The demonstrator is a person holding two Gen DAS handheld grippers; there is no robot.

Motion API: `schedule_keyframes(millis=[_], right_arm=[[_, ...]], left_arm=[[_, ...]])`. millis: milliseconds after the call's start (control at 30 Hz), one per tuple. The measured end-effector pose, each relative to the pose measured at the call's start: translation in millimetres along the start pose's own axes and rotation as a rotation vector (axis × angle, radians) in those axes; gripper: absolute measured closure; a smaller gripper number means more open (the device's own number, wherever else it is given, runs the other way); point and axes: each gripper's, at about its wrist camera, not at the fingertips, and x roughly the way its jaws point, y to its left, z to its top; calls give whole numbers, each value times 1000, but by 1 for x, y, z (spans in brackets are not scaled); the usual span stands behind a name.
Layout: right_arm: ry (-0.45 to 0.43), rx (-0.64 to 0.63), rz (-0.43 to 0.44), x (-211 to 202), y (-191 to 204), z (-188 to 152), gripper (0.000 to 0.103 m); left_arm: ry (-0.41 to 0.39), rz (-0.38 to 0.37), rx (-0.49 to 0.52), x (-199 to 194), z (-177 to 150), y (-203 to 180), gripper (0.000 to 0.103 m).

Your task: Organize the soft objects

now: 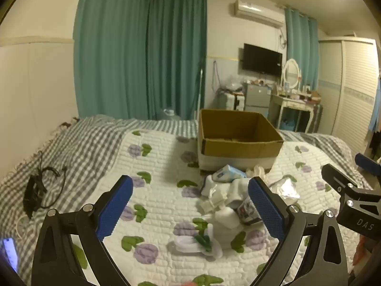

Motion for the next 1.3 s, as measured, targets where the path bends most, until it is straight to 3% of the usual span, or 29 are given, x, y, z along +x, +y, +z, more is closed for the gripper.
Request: schedule_keyframes(millis=[1300], right_arm=[[14, -16, -2, 1, 2, -3, 0]], left_arm=[[15, 6, 5, 4, -2, 0, 4]])
